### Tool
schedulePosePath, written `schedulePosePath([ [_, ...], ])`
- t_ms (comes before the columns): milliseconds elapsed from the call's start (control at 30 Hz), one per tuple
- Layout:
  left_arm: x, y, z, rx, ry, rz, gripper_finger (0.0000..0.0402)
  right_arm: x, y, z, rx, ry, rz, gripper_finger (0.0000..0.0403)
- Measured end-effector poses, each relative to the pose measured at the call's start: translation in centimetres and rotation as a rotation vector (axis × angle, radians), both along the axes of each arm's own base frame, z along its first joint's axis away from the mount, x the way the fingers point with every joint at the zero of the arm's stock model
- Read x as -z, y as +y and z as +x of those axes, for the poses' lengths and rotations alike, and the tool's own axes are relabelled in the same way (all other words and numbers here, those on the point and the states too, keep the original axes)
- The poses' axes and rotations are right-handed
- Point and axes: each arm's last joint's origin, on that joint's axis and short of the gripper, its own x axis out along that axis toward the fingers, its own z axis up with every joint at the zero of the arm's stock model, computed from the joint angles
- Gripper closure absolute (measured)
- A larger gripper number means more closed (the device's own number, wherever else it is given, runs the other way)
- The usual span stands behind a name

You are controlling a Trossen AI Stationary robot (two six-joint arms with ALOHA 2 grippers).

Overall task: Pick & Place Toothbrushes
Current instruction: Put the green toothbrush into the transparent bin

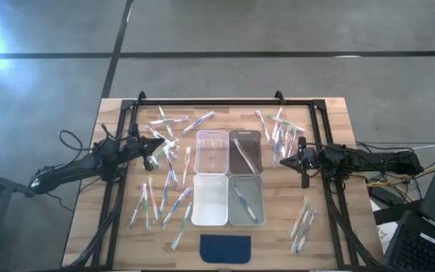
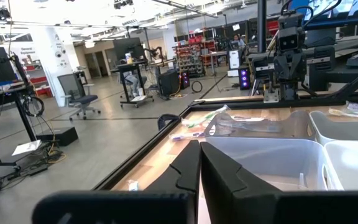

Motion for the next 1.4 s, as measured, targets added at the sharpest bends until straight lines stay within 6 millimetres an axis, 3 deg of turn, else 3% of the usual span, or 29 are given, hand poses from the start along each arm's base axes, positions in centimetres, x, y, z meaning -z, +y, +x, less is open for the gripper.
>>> schedulePosePath([
  [467, 0.0, 0.0, 0.0, 0.003, -0.021, -0.04, 0.0385, 0.0, 0.0, 0.0, -0.001, 0.0, -0.004, 0.0394],
  [767, -1.6, -0.1, -0.2, 0.031, -0.258, -0.199, 0.0385, 0.0, 0.0, 0.0, 0.0, 0.0, -0.001, 0.0394],
  [933, -1.8, -0.1, -0.2, 0.061, -0.291, -0.217, 0.0381, 0.0, 0.0, 0.0, 0.0, 0.0, -0.004, 0.0394],
  [1200, -2.5, -0.3, 0.2, 0.12, -0.23, -0.232, 0.0298, 0.0, 0.0, 0.0, 0.0, 0.0, -0.002, 0.0394],
  [1400, -3.9, -0.7, 1.0, 0.307, -0.107, -0.211, 0.0242, 0.0, 0.0, 0.0, 0.0, 0.0, -0.002, 0.0394],
])
